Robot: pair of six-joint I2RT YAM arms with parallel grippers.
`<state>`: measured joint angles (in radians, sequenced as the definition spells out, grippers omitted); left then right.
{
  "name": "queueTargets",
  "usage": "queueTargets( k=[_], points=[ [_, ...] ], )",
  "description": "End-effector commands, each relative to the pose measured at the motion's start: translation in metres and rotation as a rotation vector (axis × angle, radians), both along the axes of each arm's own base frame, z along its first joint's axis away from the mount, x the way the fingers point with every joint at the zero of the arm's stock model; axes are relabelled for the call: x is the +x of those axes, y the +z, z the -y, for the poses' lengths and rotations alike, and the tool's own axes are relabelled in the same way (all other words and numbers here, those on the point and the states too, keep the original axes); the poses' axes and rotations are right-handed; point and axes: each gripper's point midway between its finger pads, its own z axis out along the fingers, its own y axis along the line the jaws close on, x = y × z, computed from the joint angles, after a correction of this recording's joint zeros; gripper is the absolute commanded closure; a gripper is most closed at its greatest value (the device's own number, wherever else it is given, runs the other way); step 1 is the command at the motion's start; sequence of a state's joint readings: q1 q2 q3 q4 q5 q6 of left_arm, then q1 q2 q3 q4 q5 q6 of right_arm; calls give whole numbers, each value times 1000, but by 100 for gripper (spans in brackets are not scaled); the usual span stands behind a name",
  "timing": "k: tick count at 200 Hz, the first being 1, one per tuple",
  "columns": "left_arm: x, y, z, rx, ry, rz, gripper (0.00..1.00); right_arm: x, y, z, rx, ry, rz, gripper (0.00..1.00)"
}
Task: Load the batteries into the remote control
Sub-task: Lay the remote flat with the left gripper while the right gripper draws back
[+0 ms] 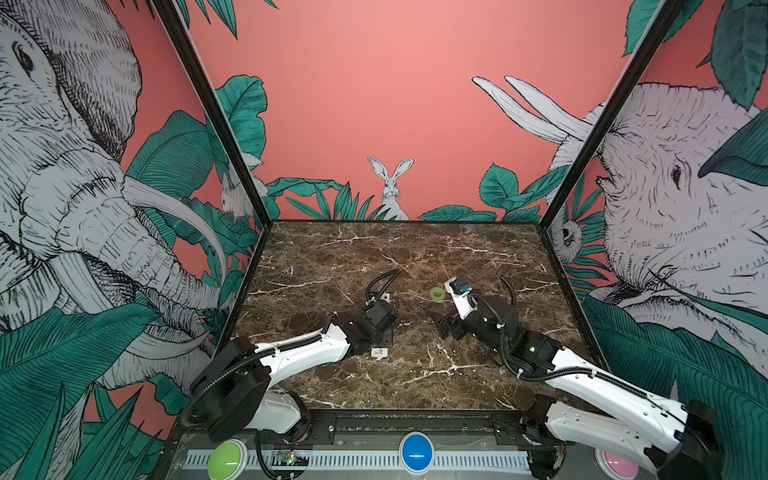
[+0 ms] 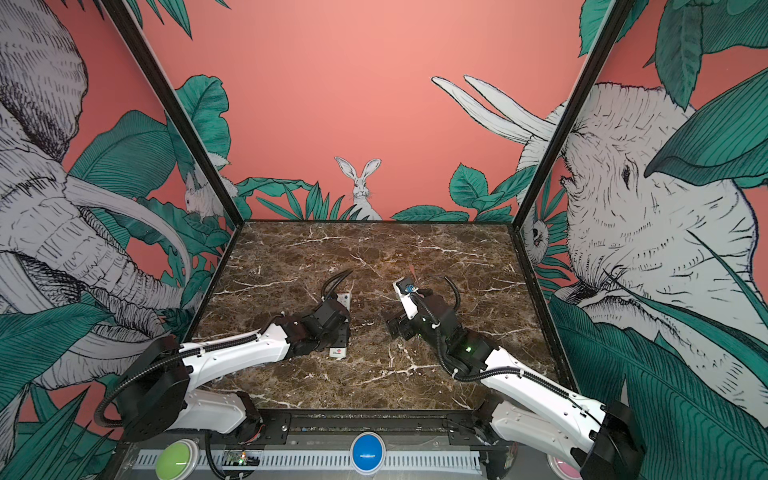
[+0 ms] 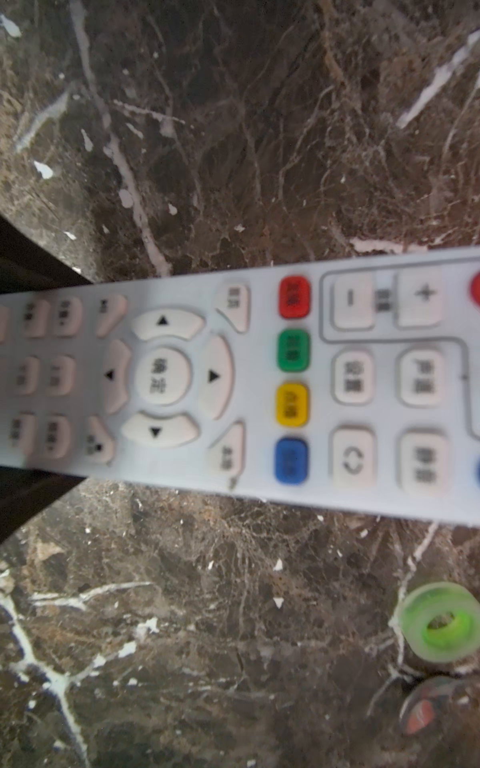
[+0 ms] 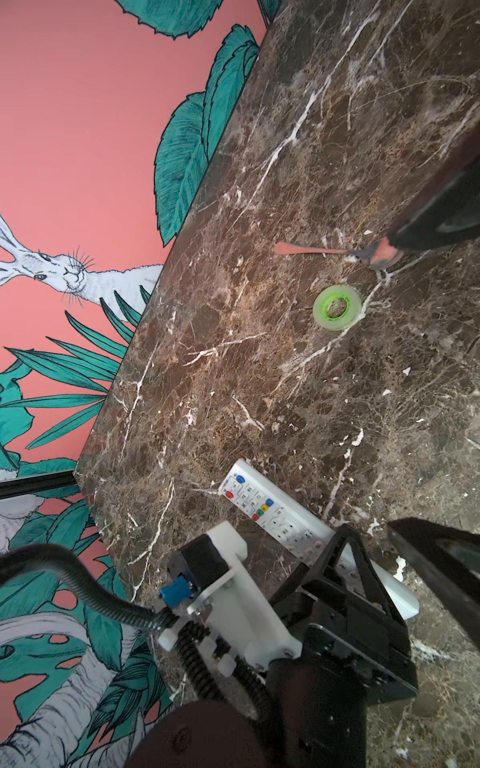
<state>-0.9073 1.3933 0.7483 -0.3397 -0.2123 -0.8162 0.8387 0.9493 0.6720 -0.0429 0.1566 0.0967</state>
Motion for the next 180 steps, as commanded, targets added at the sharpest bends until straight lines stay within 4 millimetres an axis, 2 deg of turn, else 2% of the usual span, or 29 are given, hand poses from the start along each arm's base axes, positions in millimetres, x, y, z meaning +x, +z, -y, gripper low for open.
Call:
queueTargets(
  k=[1, 65, 149, 180],
  points=[
    [6, 7, 3, 0, 53, 12, 80, 3, -2, 6, -9, -17, 16, 1],
    [3, -13, 7, 47, 63, -31, 78, 3, -8, 14, -6, -28, 9, 1],
    [-1, -27, 4, 94, 90, -58, 74, 4, -13, 19, -1, -33, 5, 1],
    [-2, -30, 4, 101, 93, -63, 69, 5, -15, 19, 3, -35, 2, 1]
  ],
)
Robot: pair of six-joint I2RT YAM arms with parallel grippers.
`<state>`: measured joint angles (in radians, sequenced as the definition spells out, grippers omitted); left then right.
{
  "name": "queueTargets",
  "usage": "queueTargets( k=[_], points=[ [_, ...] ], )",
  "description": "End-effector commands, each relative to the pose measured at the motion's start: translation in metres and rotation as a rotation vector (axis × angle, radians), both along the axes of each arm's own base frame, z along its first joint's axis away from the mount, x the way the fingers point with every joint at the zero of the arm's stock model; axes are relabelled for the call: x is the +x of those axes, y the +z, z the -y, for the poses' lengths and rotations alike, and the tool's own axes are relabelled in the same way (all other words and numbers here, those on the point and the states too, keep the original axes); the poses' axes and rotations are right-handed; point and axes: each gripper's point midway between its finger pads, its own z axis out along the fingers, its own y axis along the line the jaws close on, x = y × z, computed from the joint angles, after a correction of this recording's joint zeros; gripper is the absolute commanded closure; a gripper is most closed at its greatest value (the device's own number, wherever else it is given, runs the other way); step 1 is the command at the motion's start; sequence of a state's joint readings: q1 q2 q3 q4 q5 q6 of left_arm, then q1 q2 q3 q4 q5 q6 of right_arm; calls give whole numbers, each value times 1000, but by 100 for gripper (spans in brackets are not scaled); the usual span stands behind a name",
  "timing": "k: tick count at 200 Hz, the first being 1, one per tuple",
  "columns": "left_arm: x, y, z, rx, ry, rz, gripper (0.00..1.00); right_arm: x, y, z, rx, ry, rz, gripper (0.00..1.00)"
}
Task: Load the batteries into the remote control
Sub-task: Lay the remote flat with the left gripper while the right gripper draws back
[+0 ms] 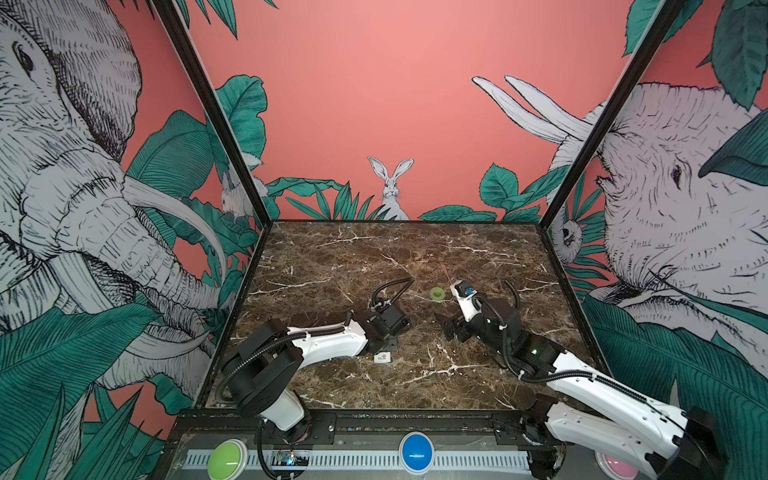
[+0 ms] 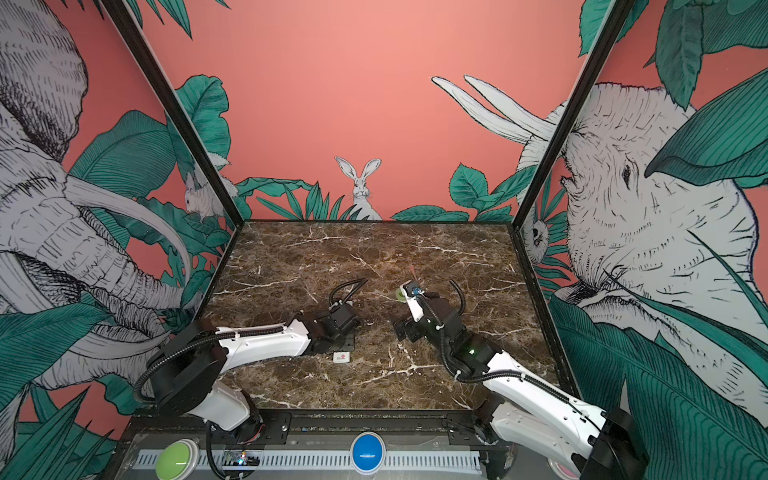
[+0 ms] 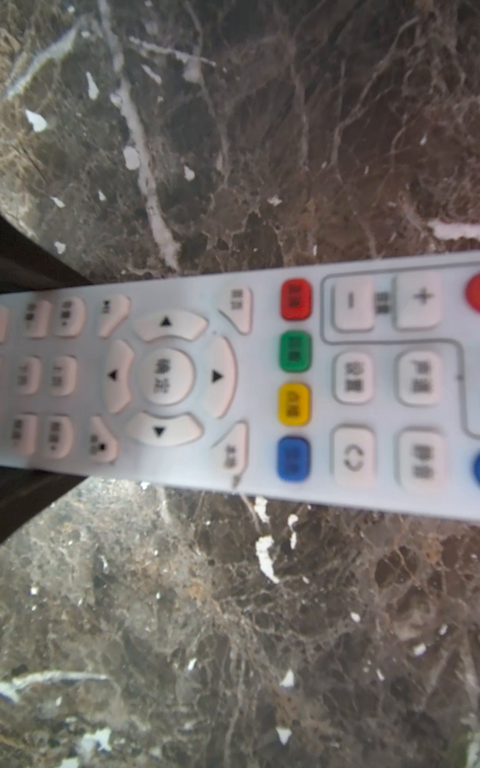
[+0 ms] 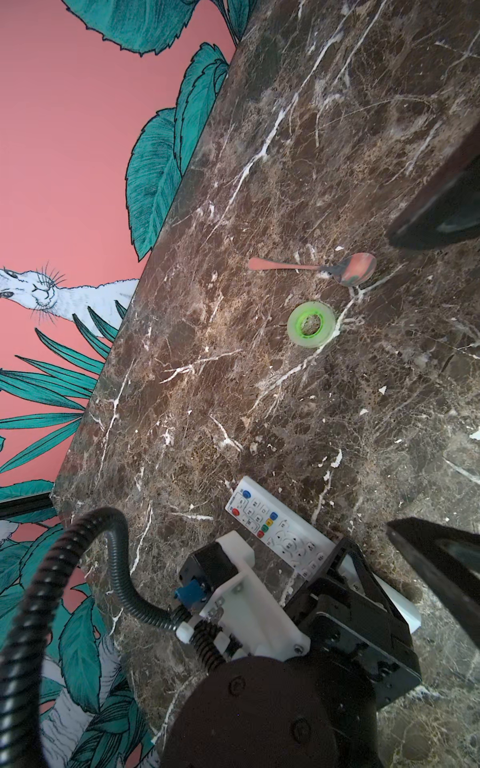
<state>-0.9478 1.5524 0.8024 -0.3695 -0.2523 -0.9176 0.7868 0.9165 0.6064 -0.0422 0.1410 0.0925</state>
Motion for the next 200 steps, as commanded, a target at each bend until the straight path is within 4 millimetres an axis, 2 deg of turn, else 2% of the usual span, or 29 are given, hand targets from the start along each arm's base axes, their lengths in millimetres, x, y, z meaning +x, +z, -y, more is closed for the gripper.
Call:
queueTargets(
  k=[1, 62, 79, 107, 124, 145, 157, 200],
  points=[
    [2, 2, -2, 17, 25, 9, 69, 2, 6, 1, 25, -1, 27, 1],
    [-1, -5, 0, 12, 19, -1, 63, 4, 5, 1, 21, -1, 25, 1],
    [-1, -4, 0, 14, 14, 3, 53, 4, 5, 1, 19, -2, 25, 1],
    [0, -2, -1, 20, 10, 11, 51, 4, 6, 0, 20, -1, 28, 1],
    [1, -1, -1, 20, 10, 13, 46, 4, 6, 1, 15, -2, 25, 1],
    [1, 0, -1, 17, 9, 18, 32, 4, 5, 2, 10, -7, 24, 1],
    [1, 1, -1, 15, 6, 21, 29, 4, 6, 3, 7, -10, 22, 1],
    [3, 19, -4, 3, -11, 67, 17, 4, 3, 13, -28, -50, 18, 1]
  ],
)
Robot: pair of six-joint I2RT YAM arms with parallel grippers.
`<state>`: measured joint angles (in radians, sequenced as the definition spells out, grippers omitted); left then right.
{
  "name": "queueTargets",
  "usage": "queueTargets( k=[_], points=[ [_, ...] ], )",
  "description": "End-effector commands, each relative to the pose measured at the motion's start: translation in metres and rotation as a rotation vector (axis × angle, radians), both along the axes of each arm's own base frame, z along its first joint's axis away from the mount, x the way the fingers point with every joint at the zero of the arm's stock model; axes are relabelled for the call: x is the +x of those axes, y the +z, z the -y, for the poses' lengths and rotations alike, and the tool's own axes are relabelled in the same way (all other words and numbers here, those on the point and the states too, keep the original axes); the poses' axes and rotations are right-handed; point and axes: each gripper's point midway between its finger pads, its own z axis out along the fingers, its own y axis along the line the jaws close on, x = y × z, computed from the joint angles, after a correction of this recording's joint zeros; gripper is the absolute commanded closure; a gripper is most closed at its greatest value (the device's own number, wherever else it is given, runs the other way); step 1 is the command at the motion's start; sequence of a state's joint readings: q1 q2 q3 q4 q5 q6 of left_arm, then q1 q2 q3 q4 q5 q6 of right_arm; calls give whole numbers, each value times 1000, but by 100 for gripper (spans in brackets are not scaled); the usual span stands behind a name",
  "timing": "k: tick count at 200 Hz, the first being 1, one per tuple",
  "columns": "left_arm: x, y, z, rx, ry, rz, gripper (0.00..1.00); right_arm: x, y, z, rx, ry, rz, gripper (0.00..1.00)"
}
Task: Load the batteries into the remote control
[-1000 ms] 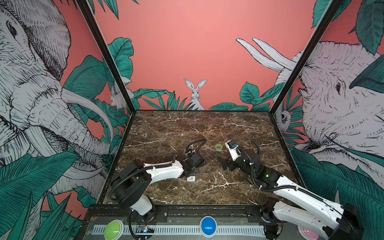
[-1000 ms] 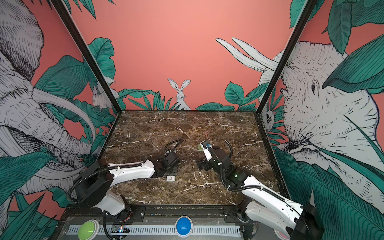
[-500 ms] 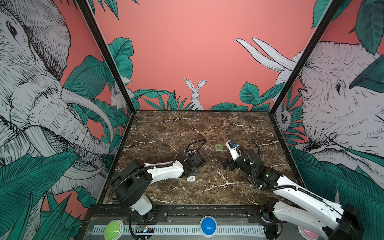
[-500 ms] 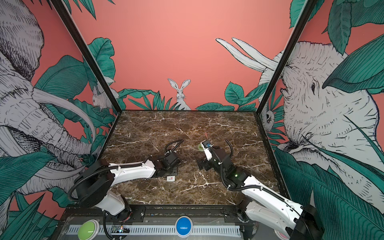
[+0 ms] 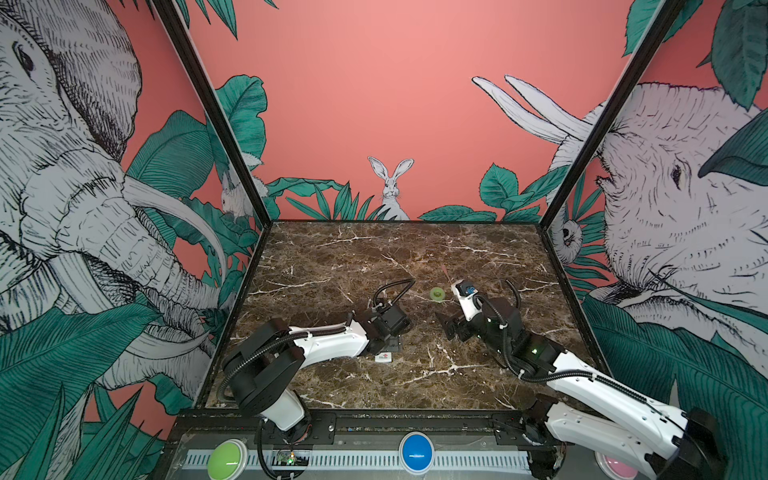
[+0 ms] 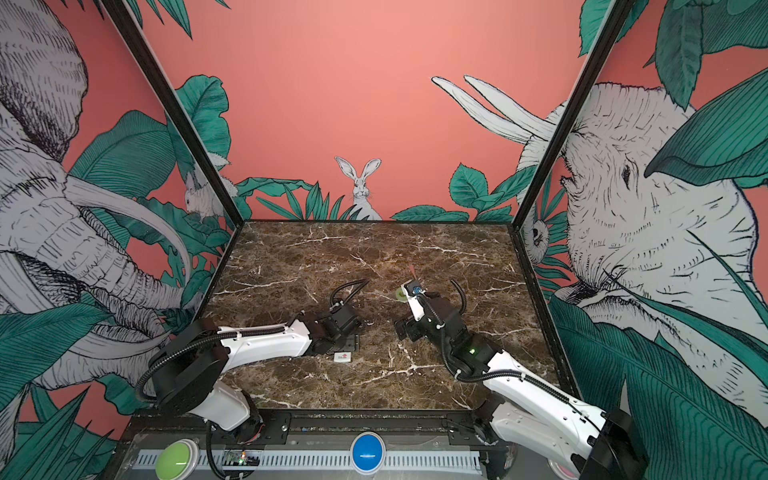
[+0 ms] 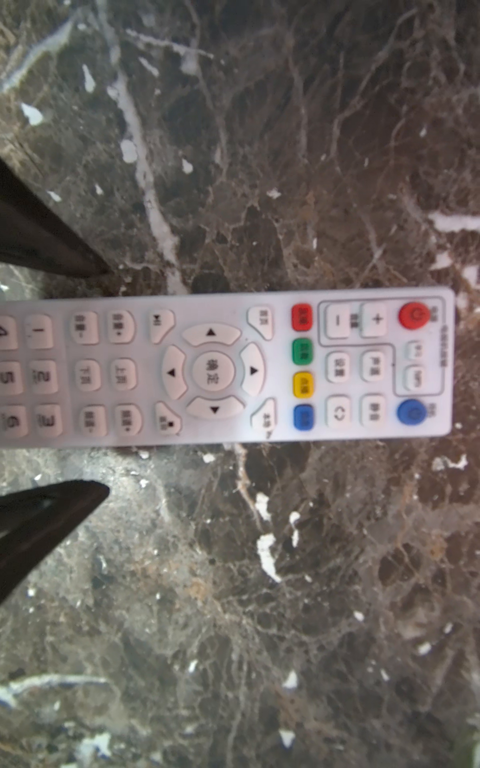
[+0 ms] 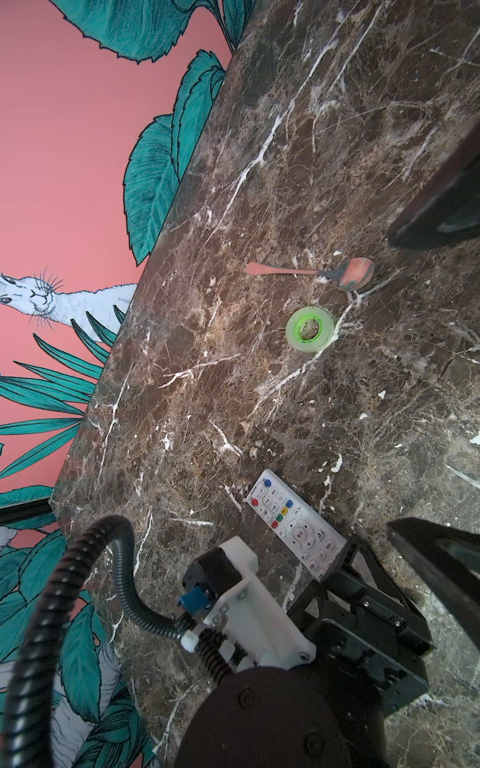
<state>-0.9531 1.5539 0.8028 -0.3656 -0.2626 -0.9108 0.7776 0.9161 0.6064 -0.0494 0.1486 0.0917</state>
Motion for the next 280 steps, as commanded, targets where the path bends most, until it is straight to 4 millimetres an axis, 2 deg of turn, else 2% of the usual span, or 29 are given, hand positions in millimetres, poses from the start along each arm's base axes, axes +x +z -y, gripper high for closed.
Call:
queueTargets(
  k=[1, 29, 56, 73, 94, 113, 136, 154, 166, 178, 188, 221, 246, 280],
  points=[
    [3, 19, -6, -4, -4, 59, 17, 2, 5, 10, -22, -36, 20, 1],
    [6, 44, -17, 9, -25, 136, 7, 5, 0, 25, -61, -99, 19, 1],
    [11, 69, -32, 14, -46, 227, 1, 10, -9, 46, -92, -178, 5, 1],
    [16, 82, -46, -7, -42, 286, 1, 13, -11, 64, -95, -250, 14, 1],
    [27, 91, -86, 35, 18, 325, 1, 15, -16, 86, -88, -339, 35, 1],
    [38, 107, -123, 114, 81, 403, 1, 18, -17, 108, -89, -431, 84, 1],
    [46, 130, -178, 304, 243, 522, 1, 25, -24, 136, -129, -548, 140, 1],
    [50, 144, -197, 445, 254, 627, 1, 32, -29, 163, -166, -669, 156, 1],
    [55, 152, -202, 519, 236, 694, 1, 36, -28, 181, -183, -760, 168, 1],
    [58, 154, -207, 608, 230, 741, 1, 39, -24, 195, -219, -831, 222, 1],
    [64, 154, -213, 667, 239, 769, 1, 42, -23, 197, -255, -826, 262, 1],
    [86, 153, -218, 657, 246, 778, 0, 58, -34, 202, -281, -812, 323, 1],
    [101, 137, -238, 608, 295, 788, 0, 78, -41, 202, -282, -818, 341, 1],
    [119, 114, -258, 524, 334, 812, 0, 90, -50, 207, -241, -842, 384, 1]
  ],
)
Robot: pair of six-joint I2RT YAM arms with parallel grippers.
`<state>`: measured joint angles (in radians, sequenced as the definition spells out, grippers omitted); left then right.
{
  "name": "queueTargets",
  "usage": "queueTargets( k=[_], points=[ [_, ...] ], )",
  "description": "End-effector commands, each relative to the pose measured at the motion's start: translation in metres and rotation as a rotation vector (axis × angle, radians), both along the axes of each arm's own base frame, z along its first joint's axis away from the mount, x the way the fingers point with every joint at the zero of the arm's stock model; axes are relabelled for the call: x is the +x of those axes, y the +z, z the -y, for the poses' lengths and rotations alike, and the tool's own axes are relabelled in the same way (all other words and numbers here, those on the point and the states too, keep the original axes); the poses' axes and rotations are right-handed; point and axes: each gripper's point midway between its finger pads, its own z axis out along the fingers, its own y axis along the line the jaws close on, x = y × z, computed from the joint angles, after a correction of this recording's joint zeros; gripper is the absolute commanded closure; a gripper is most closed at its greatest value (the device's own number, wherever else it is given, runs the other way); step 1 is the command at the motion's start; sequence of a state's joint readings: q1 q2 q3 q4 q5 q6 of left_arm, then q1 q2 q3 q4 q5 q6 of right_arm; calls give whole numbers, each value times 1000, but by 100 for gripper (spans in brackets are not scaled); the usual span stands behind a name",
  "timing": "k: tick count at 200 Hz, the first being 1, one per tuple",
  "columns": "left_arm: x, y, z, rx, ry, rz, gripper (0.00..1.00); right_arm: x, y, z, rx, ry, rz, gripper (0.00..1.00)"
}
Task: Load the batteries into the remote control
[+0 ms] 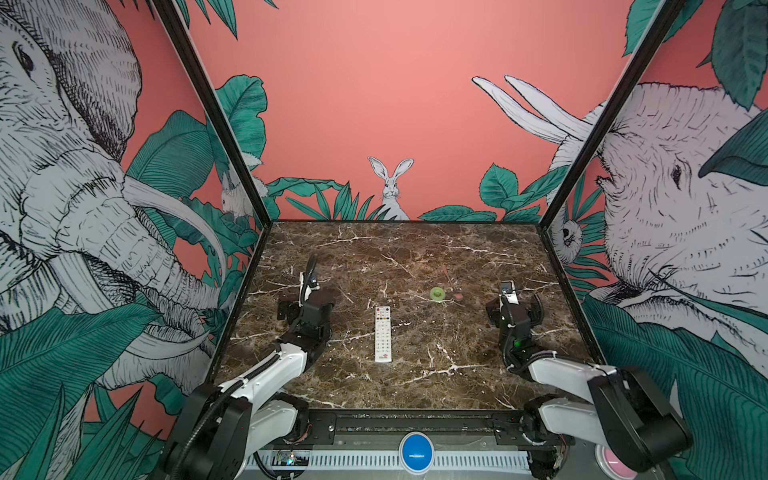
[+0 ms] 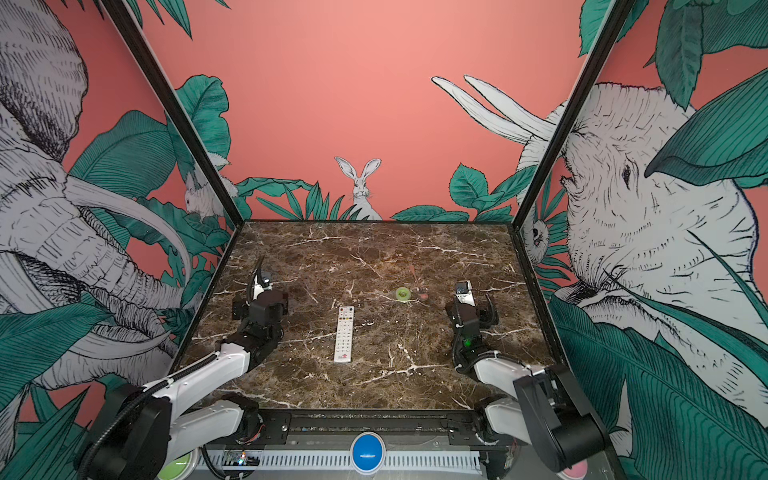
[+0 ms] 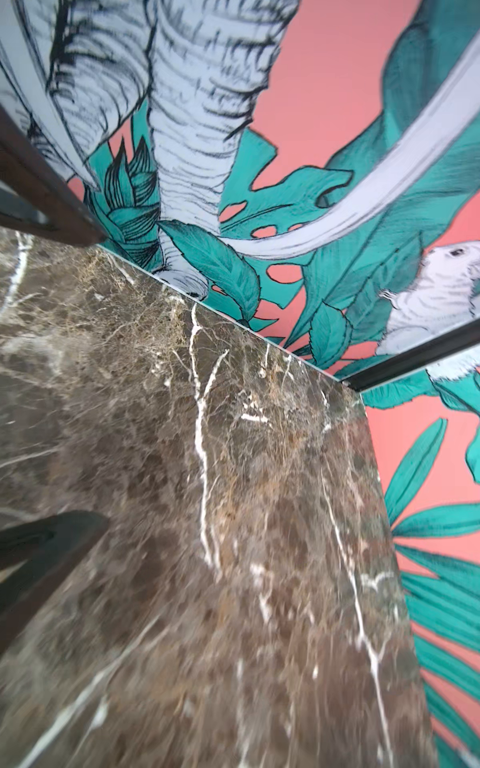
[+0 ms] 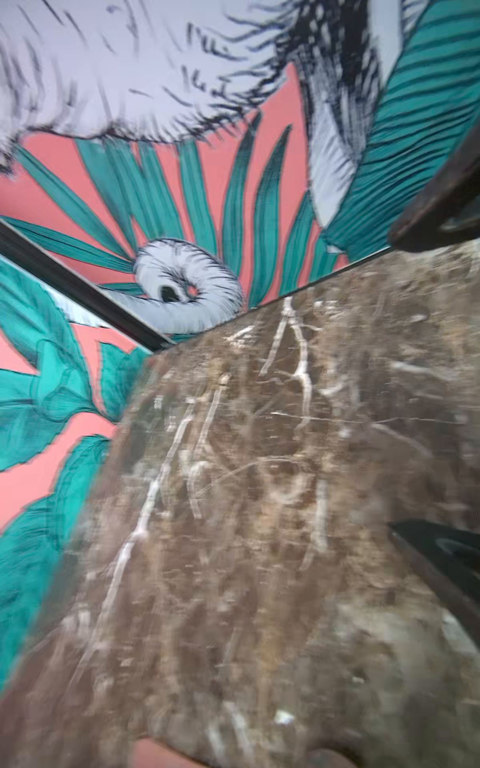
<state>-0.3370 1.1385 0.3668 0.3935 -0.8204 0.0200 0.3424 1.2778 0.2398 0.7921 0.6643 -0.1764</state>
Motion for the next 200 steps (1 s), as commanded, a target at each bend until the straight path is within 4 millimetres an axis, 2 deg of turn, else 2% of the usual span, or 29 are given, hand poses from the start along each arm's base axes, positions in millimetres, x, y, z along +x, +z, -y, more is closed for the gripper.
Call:
queueTargets(
  k=[1, 17, 59, 104, 140, 152, 168, 200],
  points=[
    [21, 4, -1, -63, -52, 104, 0, 14, 32, -1, 58, 3, 196, 1],
    [30, -5, -4, -74, -56, 98, 1, 21, 25, 0, 67, 1, 194, 1],
    [55, -10, 0, -58, -109, 83, 0, 31, 17, -2, 69, 20, 182, 1],
    [75, -29, 6, -144, -245, 65, 0, 39, 6, 8, 119, -2, 138, 1],
    [76, -35, 12, -159, -278, 31, 0, 41, 2, 17, 179, 0, 136, 1],
    [75, -37, 13, -161, -284, 31, 0, 39, -5, 21, 209, -8, 132, 1],
    [74, -39, 11, -163, -278, 47, 0, 45, -8, 13, 195, 53, 144, 1],
    [74, -42, 9, -174, -274, 50, 0, 46, -9, 16, 197, 26, 129, 1]
  ],
)
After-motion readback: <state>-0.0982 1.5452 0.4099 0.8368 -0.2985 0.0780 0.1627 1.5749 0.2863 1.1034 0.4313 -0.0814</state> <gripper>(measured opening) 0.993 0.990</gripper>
